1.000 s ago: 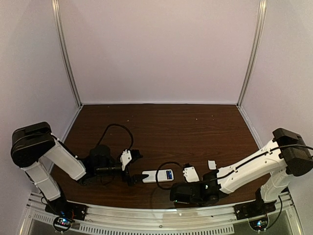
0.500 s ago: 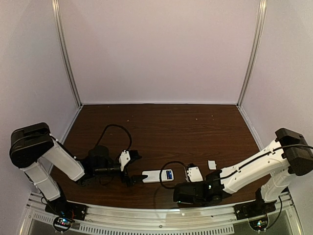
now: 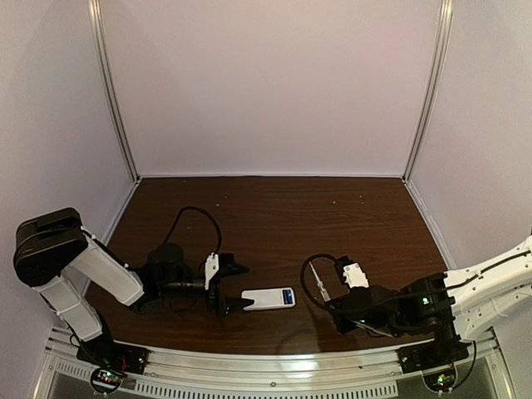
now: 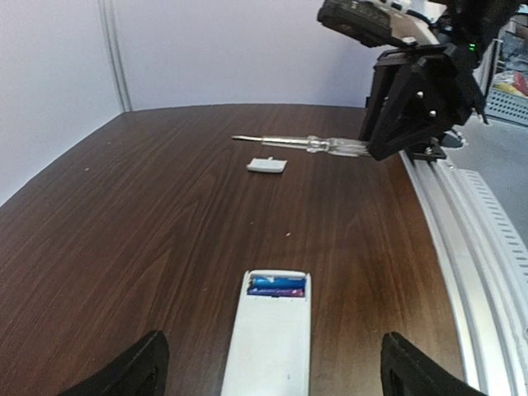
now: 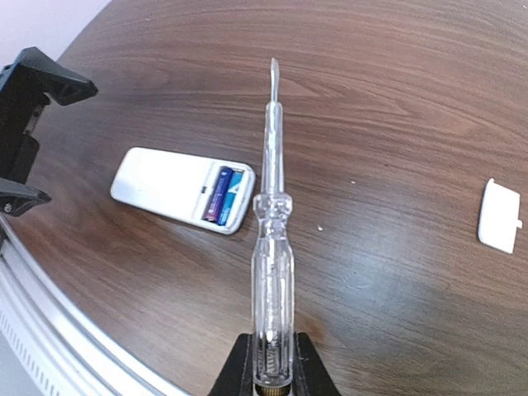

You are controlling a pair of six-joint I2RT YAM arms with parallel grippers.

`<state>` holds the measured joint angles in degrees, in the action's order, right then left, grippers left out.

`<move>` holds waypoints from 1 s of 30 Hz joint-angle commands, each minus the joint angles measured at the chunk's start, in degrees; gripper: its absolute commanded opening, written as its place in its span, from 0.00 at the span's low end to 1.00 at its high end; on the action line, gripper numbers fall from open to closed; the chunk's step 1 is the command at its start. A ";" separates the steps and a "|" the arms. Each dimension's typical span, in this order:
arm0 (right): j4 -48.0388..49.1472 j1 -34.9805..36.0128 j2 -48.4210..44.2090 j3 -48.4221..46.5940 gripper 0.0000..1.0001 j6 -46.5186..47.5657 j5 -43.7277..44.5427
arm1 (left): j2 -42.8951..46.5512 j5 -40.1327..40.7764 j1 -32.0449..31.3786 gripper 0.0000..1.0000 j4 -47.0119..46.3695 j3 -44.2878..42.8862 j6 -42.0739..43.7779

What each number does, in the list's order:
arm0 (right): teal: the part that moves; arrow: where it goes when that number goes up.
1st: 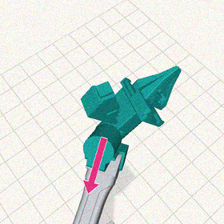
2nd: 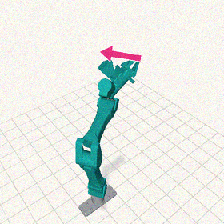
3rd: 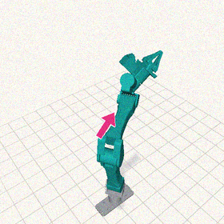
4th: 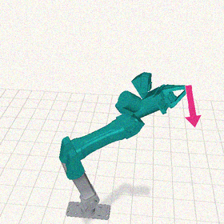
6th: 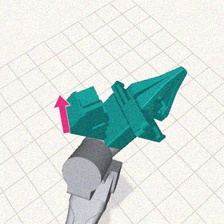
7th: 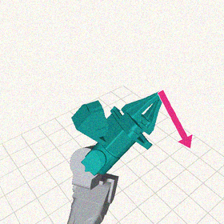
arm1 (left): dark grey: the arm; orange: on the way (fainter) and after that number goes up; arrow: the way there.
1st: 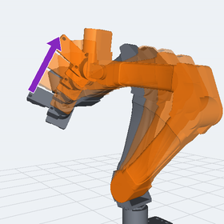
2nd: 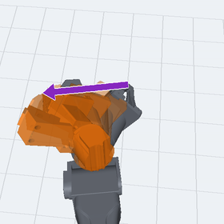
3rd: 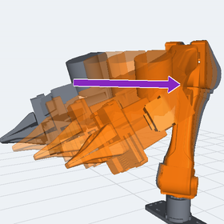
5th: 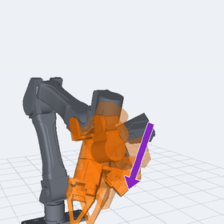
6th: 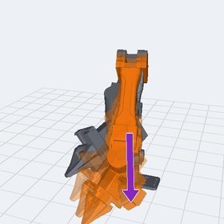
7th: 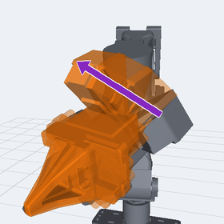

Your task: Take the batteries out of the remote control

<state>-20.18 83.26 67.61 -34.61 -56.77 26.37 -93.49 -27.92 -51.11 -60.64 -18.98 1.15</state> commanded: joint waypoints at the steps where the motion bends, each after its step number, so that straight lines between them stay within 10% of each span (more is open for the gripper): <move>1: 9.84 -0.14 -7.32 4.36 0.00 14.07 -5.83 | -0.30 -13.72 -0.22 0.90 -6.71 -1.14 -0.71; 30: 15.55 -5.97 -2.10 -0.59 0.00 34.96 -36.37 | -3.10 -32.50 0.49 0.56 9.22 -12.40 10.63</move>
<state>-4.67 79.53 63.83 -33.65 -22.65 -6.07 -96.23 -58.89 -50.94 -52.31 -30.39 10.07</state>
